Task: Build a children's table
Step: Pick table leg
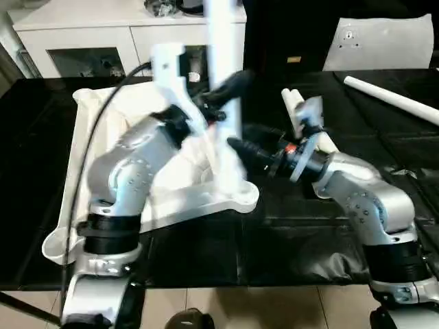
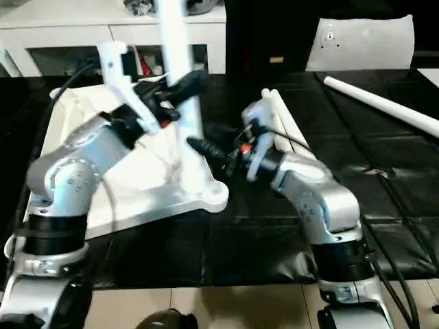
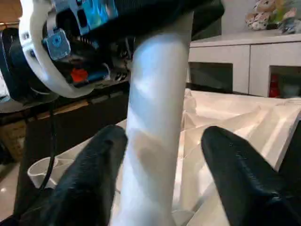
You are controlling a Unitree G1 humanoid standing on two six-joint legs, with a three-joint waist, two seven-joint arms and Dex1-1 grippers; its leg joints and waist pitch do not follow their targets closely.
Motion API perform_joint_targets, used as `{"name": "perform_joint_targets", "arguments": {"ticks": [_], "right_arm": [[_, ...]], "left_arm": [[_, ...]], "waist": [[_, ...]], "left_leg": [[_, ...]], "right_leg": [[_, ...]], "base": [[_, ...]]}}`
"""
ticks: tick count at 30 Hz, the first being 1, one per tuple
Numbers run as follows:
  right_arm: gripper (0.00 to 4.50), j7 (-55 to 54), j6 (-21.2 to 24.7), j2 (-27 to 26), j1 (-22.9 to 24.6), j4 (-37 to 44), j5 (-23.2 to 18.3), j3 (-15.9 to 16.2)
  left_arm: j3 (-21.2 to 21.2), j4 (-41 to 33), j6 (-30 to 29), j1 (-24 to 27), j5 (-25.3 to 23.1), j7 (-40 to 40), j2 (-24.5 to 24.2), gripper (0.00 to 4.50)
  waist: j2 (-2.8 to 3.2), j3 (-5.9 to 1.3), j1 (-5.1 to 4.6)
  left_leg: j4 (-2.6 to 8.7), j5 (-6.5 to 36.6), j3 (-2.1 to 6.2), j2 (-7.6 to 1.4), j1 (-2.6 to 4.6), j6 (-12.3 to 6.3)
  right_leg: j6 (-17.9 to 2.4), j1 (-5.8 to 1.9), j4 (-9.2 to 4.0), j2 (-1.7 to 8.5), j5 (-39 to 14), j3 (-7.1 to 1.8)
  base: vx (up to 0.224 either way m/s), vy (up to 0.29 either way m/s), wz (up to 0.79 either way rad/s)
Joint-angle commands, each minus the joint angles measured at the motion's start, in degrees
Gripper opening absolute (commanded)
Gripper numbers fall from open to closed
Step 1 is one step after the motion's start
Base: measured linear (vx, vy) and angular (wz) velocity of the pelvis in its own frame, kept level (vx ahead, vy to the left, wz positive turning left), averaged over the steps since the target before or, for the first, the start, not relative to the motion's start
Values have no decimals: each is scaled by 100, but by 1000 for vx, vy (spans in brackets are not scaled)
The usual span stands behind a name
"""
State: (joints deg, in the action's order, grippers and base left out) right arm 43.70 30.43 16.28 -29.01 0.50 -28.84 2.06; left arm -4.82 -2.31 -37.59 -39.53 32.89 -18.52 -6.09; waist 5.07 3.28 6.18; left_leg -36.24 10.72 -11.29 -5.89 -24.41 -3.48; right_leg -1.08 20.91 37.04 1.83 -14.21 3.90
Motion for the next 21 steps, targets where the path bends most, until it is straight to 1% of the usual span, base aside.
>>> {"name": "perform_joint_targets", "arguments": {"ticks": [1,2,5,6,7,8,9,10,11,13,14,15,16,17,18,19,20,21], "right_arm": [[312,-120,-174,-33,-82,-68,101,-47],[337,-159,-236,-34,-86,-83,151,-47],[342,-244,-252,3,-107,-115,214,-81],[347,-359,-324,12,-119,-120,303,-118],[375,-359,-324,12,-119,-120,303,-118],[375,-484,-422,22,-137,-122,416,-150],[381,-584,-722,-45,-150,-143,510,-219],[381,-445,-390,87,-231,-142,367,-228],[381,-445,-390,87,-231,-142,367,-228],[381,-51,13,317,-315,-87,59,-236],[381,28,352,397,-368,-77,-133,-276],[381,84,501,422,-405,-85,-254,-310],[381,104,606,430,-430,-94,-323,-333],[381,281,716,485,-452,-114,-409,-286],[381,433,760,540,-463,-132,-437,-235],[381,555,804,586,-472,-150,-460,-192],[381,759,901,617,-493,-201,-581,-173],[381,759,901,617,-493,-201,-581,-173]], "left_arm": [[-59,16,53,-192,-15,-10,-38,180],[-76,41,61,-213,-11,-5,-49,180],[-95,135,86,-288,-31,-31,-100,180],[-90,172,78,-320,-32,-81,-138,179],[-90,172,78,-320,-32,-81,-138,179],[-98,210,33,-358,-5,-135,-180,179],[-115,236,-25,-386,27,-176,-224,179],[-126,269,-125,-429,79,-247,-278,179],[-126,269,-125,-429,79,-247,-278,179],[-170,328,-309,-511,197,-307,-324,179],[-178,349,-401,-549,250,-335,-353,179],[-184,369,-474,-583,283,-347,-380,179],[-183,385,-514,-606,299,-360,-401,179],[-224,447,-587,-672,358,-366,-419,179],[-275,499,-663,-739,427,-379,-422,179],[-323,540,-728,-796,496,-392,-419,179],[-386,569,-832,-874,626,-429,-410,179],[-386,569,-832,-874,626,-429,-410,179]], "waist": [[-37,-436,-27],[-56,-431,-29],[-61,-423,-28],[-63,-427,-29],[-60,-427,-33],[-48,-431,-30],[12,-433,-20],[-39,-435,-47],[-39,-433,-51],[-24,-425,-40],[-89,-427,-27],[-91,-422,-22],[-77,-427,-8],[-119,-428,-10],[-111,-427,-5],[-121,-427,11],[-132,-426,33],[-127,-429,43]], "left_leg": [[452,843,509,-898,281,84],[456,899,503,-894,278,114],[455,959,507,-888,272,143],[452,949,504,-889,271,138],[456,929,505,-888,268,135],[457,925,510,-893,275,141],[455,940,519,-887,276,168],[472,990,505,-886,279,203],[471,1002,510,-877,289,189],[456,994,514,-886,282,166],[441,908,518,-885,288,77],[436,848,513,-881,272,35],[415,783,502,-875,260,-10],[411,721,495,-870,249,-67],[402,706,495,-864,247,-90],[379,699,484,-855,251,-114],[375,675,487,-865,256,-126],[367,645,494,-868,256,-129]], "right_leg": [[-1080,-116,-405,936,63,-433],[-1093,-112,-412,939,61,-437],[-1104,-132,-421,950,25,-443],[-1104,-136,-419,954,36,-444],[-1095,-130,-414,949,37,-442],[-1091,-131,-410,951,37,-440],[-1078,-120,-401,940,32,-436],[-1069,-115,-398,926,78,-437],[-1100,-126,-391,922,97,-433],[-1146,-146,-396,948,105,-438],[-1192,-167,-386,961,154,-442],[-1201,-171,-392,970,160,-439],[-1206,-162,-399,984,158,-443],[-1195,-162,-410,976,140,-438],[-1203,-166,-404,976,115,-434],[-1211,-166,-411,982,35,-432],[-1209,-163,-427,990,-41,-431],[-1211,-163,-422,992,-47,-434]], "base": [[0,0,0],[0,0,0],[0,0,0],[0,0,0],[0,0,0],[0,0,0],[0,0,0],[0,0,0],[0,0,0],[0,0,0],[0,0,0],[0,0,0],[0,0,0],[0,0,0],[0,0,0],[0,0,0],[0,0,0],[0,0,0]]}}
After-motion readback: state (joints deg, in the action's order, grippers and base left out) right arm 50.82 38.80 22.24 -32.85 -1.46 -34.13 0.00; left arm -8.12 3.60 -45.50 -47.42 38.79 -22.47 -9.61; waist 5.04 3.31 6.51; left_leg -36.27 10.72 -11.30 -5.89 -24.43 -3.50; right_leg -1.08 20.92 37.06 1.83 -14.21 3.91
